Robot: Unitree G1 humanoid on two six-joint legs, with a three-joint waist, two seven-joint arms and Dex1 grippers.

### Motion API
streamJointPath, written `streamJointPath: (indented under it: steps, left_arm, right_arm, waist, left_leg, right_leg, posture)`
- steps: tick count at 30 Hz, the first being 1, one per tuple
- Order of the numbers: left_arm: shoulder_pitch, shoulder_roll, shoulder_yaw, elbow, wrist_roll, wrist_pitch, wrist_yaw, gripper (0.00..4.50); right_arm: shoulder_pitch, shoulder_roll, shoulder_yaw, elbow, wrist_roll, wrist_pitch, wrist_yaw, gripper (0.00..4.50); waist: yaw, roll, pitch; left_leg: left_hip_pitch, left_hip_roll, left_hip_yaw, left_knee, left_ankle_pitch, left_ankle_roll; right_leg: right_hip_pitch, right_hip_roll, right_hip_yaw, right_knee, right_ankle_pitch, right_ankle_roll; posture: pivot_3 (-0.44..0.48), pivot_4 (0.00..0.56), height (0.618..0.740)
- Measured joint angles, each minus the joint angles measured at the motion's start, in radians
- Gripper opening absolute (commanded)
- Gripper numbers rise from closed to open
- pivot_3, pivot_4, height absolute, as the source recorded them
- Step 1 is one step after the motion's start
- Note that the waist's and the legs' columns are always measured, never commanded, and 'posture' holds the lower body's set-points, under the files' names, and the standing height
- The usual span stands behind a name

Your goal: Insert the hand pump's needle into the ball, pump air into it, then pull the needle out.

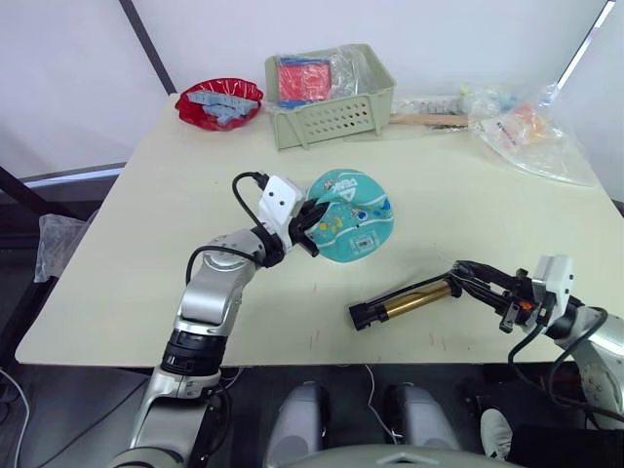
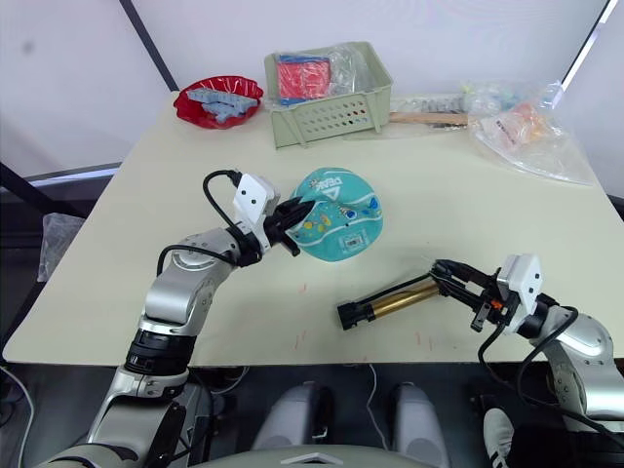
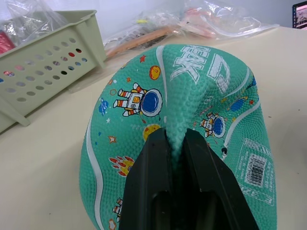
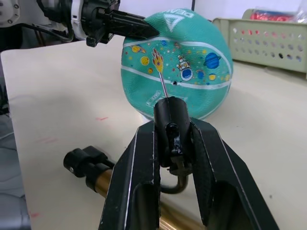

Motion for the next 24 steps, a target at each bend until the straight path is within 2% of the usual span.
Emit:
streamJointPath:
  steps: [7,12,24]
  left_arm:
    - [0.0,-0.009,0.004,0.002,-0.001,0.0,-0.002,0.01]
    - [0.005,-0.016,0.011,0.002,-0.001,0.003,0.002,0.01]
    - [0.01,-0.025,0.013,-0.002,0.002,0.003,0.012,0.01]
  right_arm:
    - [-0.071,0.0,0.095,-0.072,-0.038,0.153,-0.116,0.36]
    - [-0.176,0.026,0.196,-0.126,-0.09,0.31,-0.231,0.36]
    - [-0.411,0.075,0.313,-0.099,-0.197,0.63,-0.408,0.36]
  waist:
    - [0.0,0.0,0.0]
    - [-0.001,0.0,0.0]
    - [-0.001,-0.001,-0.001]
  left_leg:
    - [0.0,0.0,0.0,0.0,0.0,0.0]
    - [0.0,0.0,0.0,0.0,0.0,0.0]
    - [0.0,0.0,-0.001,0.0,0.0,0.0]
  right_leg:
    - [0.0,0.0,0.0,0.0,0.0,0.0]
    - [0.0,0.0,0.0,0.001,0.0,0.0]
    - [0.0,0.0,-0.001,0.001,0.0,0.0]
  posture:
    - [0.0,0.15,0.738]
    - [0.0,0.15,0.738]
    - [0.0,0.15,0.738]
